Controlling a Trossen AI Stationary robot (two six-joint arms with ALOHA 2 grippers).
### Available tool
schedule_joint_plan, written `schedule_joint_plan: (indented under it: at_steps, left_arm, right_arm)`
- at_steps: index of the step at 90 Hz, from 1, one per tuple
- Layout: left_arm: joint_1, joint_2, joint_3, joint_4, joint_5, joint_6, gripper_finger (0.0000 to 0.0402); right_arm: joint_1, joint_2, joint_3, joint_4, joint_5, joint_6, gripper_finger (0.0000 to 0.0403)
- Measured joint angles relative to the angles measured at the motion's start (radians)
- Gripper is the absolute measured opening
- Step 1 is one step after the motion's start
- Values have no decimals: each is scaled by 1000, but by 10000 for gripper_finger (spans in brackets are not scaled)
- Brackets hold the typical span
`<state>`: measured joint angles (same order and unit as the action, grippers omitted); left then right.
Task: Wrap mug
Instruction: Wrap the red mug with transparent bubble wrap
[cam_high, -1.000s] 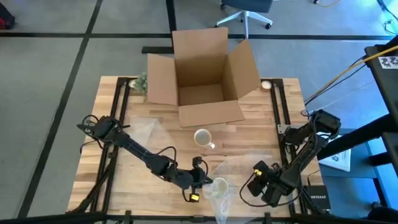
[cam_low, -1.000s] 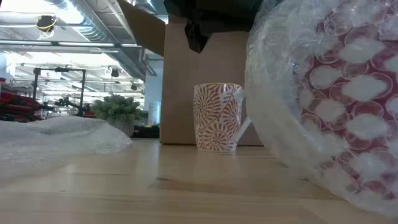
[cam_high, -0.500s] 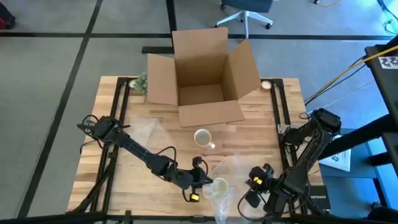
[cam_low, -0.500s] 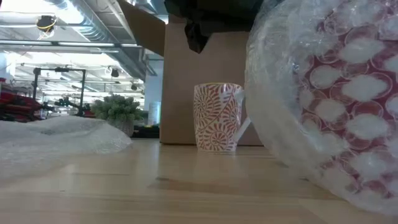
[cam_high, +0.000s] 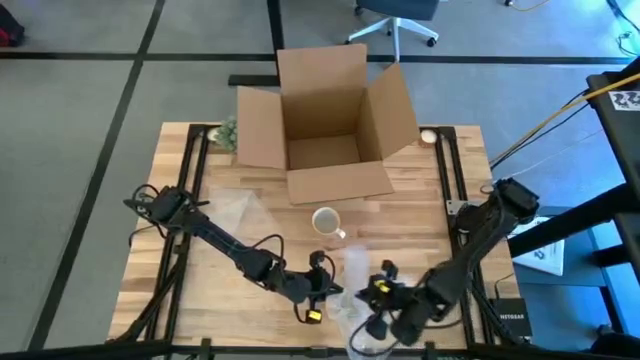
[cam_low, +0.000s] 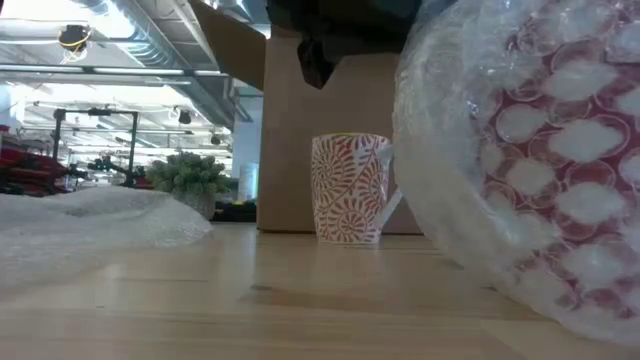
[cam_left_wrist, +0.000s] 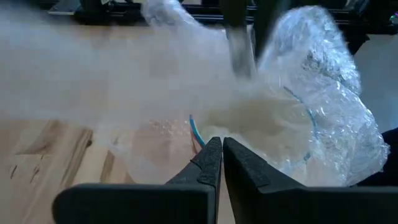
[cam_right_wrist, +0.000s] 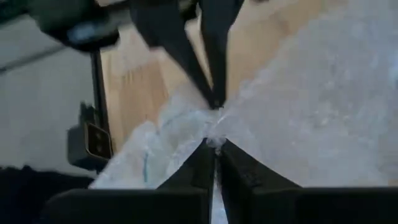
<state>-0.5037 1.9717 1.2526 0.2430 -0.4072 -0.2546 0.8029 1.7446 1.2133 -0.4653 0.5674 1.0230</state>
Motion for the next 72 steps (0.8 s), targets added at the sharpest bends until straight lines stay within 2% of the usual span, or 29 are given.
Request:
schedule_joint_plan:
  at_steps: [14,29,40,54,60,72]
  left_arm:
    - [0,0,0,-2,0,0,1]
    - [-6,-39,-1,-51,-7,-9,1]
    - [-21,-123,14,-128,-78,-24,1]
    - [-2,-166,17,-86,-185,30,1]
    - [31,-159,17,-58,-153,45,1]
    - [93,-115,17,35,0,33,1]
  right_arm:
    - [-42,50,0,9,-113,-10,0]
    - [-54,59,2,12,-149,-22,0]
    - [-53,60,2,14,-149,-37,0]
    - [-53,60,2,21,-154,-63,0]
    - [-53,61,2,21,-153,-67,0]
    - [-53,61,2,20,-151,-78,0]
